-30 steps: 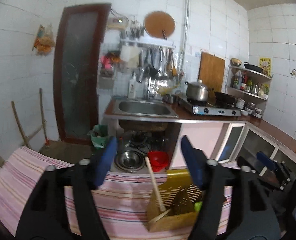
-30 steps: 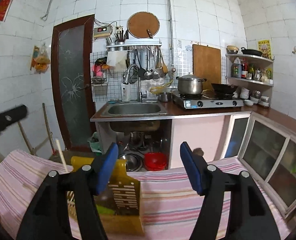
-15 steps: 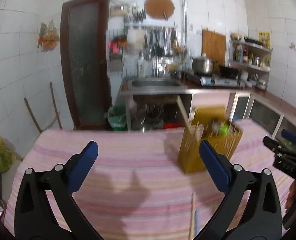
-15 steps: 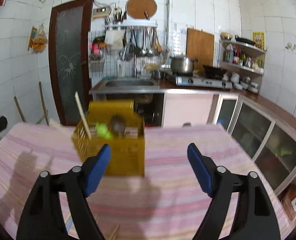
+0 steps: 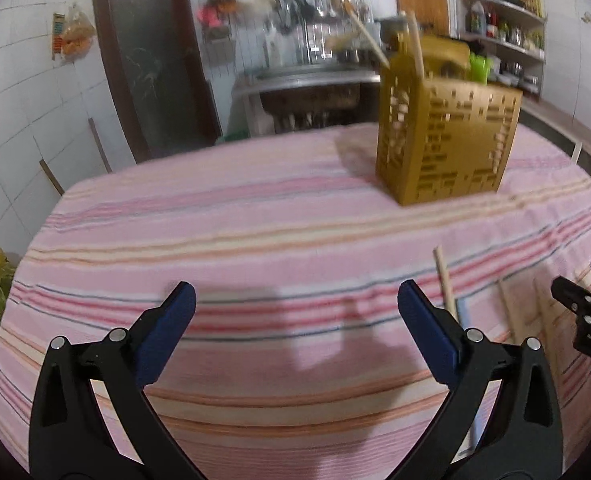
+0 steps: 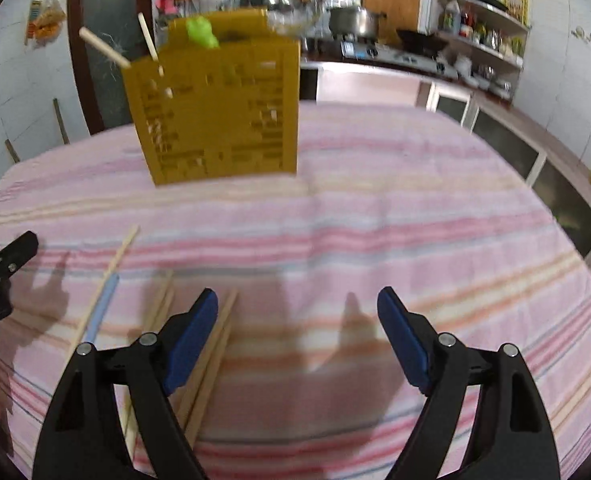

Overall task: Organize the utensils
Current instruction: 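Grasp a chopstick with the right tool while the left tool grasps another chopstick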

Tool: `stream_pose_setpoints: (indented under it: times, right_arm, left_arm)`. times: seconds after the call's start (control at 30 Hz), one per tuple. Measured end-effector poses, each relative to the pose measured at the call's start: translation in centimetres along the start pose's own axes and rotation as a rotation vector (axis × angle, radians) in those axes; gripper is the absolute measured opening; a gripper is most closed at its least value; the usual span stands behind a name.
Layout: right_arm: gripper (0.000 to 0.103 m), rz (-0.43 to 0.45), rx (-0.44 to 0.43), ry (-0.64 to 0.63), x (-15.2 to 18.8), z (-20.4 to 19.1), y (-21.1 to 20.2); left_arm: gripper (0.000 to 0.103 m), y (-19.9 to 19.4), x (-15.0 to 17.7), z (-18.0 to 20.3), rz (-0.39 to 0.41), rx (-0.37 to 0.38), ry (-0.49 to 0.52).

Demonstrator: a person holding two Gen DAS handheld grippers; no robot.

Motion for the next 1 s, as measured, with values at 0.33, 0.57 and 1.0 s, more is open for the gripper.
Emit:
stream_pose_setpoints:
  times: [0.33, 0.57, 1.0]
  right_arm:
    - [0.080, -0.078, 0.009, 0.030, 3.6, -1.5, -1.3]
    - [0.053, -0.105, 0.038, 0.022, 4.0, -3.2, -2.0]
    - [0.007, -0.109, -0.019, 0.007, 1.7, -2.4, -0.1]
  left_arm:
    - [0.098, 1.2, 1.1, 0.7, -0.090, 0.080, -0.030]
    - [0.098, 1.2, 1.4, 1.3, -0.101, 0.100, -0.028]
    - [0.098, 1.7, 1.0, 1.8, -0.126, 0.096, -0.032]
Point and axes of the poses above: each gripper's, at about its wrist camera, not at the fingertips, and y roughly the way its jaws point, z to its right, x to its underside, the point moved 1 cm from there along y, roughly the way its jaws point, and after that the axes turned 11 degrees about -y, right-handed, at the moved point
